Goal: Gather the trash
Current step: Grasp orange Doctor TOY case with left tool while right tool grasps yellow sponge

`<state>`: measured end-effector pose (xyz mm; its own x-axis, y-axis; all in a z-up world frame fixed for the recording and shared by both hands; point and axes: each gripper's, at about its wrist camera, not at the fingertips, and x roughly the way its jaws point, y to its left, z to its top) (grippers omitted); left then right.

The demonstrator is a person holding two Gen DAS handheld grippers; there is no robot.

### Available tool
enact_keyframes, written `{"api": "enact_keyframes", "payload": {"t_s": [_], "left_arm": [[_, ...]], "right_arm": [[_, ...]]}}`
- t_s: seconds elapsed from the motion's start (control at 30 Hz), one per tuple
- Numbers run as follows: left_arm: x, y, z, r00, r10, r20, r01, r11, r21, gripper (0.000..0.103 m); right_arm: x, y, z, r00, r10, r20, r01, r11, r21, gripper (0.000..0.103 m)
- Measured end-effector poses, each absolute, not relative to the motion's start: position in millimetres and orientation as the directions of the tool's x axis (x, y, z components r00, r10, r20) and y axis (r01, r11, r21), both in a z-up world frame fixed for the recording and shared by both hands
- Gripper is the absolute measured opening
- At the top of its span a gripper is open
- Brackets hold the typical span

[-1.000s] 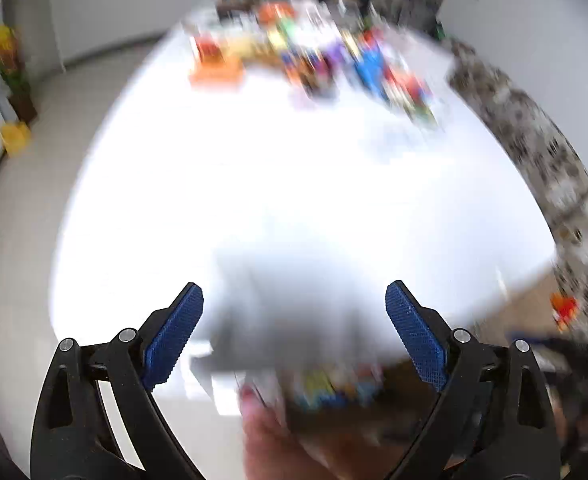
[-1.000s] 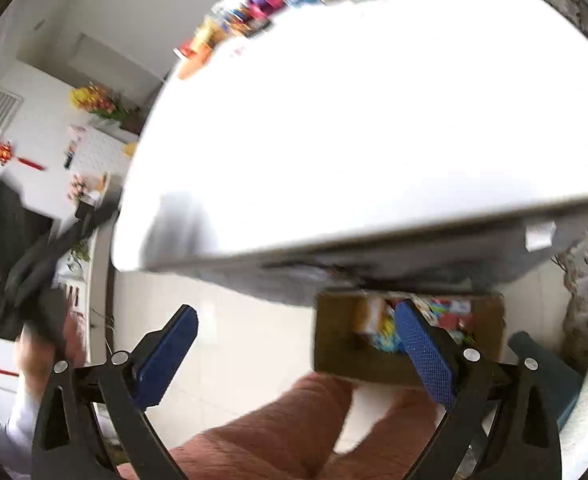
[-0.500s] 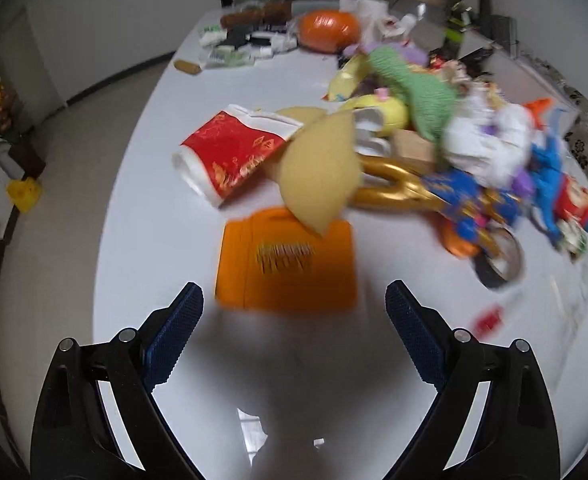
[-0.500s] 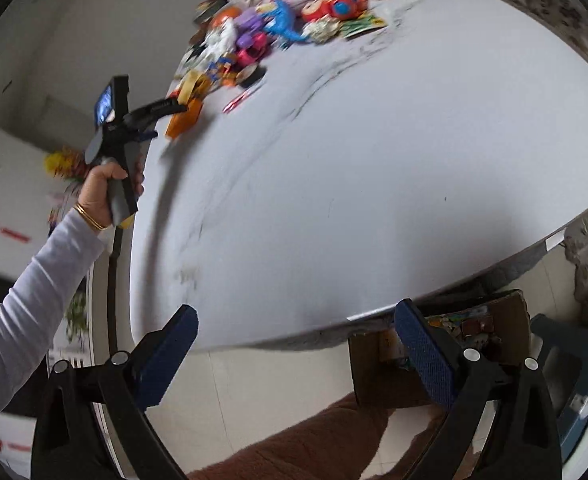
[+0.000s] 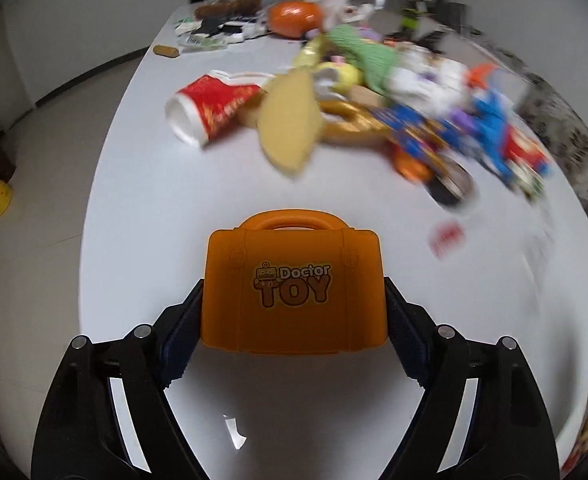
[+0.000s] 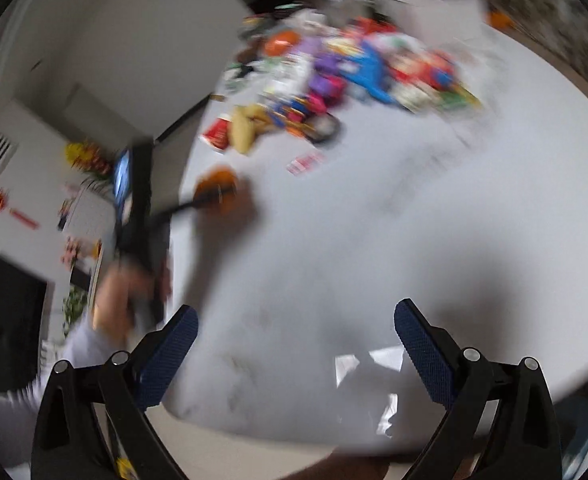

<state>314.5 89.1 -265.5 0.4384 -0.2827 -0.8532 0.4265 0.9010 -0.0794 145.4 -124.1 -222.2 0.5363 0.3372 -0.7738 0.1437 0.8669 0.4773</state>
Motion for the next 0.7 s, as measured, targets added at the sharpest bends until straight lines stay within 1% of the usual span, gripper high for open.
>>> {"api": "enact_keyframes", "payload": {"t_s": [0.1,0.17,0.23,0.33,0.37,0.47,0.5,0.53,0.57,0.63,0.7], "left_arm": [[259.0,110.4,-261.7,0.414,-0.327,-0.850,0.440,0.889,-0.127,0.080],[224.5,128.0,-261.2,0.407,-0.335,-0.850,0.422,0.894,-0.150,0.080],[197.2,145.3,-260.4,0.398,-0.343,-0.851,0.398,0.900,-0.176,0.080],[165.8,168.9,-259.4,0.374,-0.352,-0.858,0.355,0.909,-0.219,0.080],[156.8,176.5,-258.4,0.371,-0.357,-0.857,0.337,0.912,-0.234,0.080],[140.6,190.6,-253.9,0.377,-0.354,-0.856,0.305,0.920,-0.246,0.080],[136.8,194.9,-252.4,0.385,-0.349,-0.855,0.291,0.925,-0.246,0.080],[132.9,199.2,-251.0,0.391,-0.350,-0.851,0.275,0.927,-0.255,0.080],[131.4,201.1,-250.1,0.395,-0.351,-0.849,0.264,0.928,-0.261,0.080],[128.2,202.1,-247.8,0.407,-0.343,-0.846,0.251,0.933,-0.257,0.080],[124.2,200.8,-246.5,0.415,-0.344,-0.842,0.245,0.934,-0.261,0.080]], "right_arm": [[219.2,-102.4,-223.2,0.540,0.354,-0.764,0.051,0.892,0.450,0.097],[266.6,-86.6,-231.0,0.522,0.386,-0.760,0.015,0.887,0.461,0.097],[317.3,-67.8,-245.3,0.494,0.425,-0.759,0.002,0.872,0.490,0.096],[370.9,-48.9,-269.8,0.457,0.456,-0.764,0.038,0.848,0.529,0.090],[390.9,-43.9,-281.6,0.448,0.447,-0.774,0.068,0.846,0.529,0.084],[431.4,-31.9,-304.1,0.449,0.363,-0.816,0.128,0.878,0.461,0.080],[440.4,-28.4,-306.6,0.452,0.329,-0.829,0.134,0.894,0.428,0.077],[446.0,-25.6,-309.8,0.451,0.303,-0.839,0.145,0.903,0.404,0.073],[451.7,-23.9,-309.0,0.477,0.288,-0.830,0.144,0.906,0.398,0.057],[459.6,-21.5,-312.6,0.453,0.286,-0.844,0.143,0.912,0.385,0.028],[456.6,-21.3,-311.5,0.448,0.293,-0.845,0.132,0.913,0.387,0.027]]}}
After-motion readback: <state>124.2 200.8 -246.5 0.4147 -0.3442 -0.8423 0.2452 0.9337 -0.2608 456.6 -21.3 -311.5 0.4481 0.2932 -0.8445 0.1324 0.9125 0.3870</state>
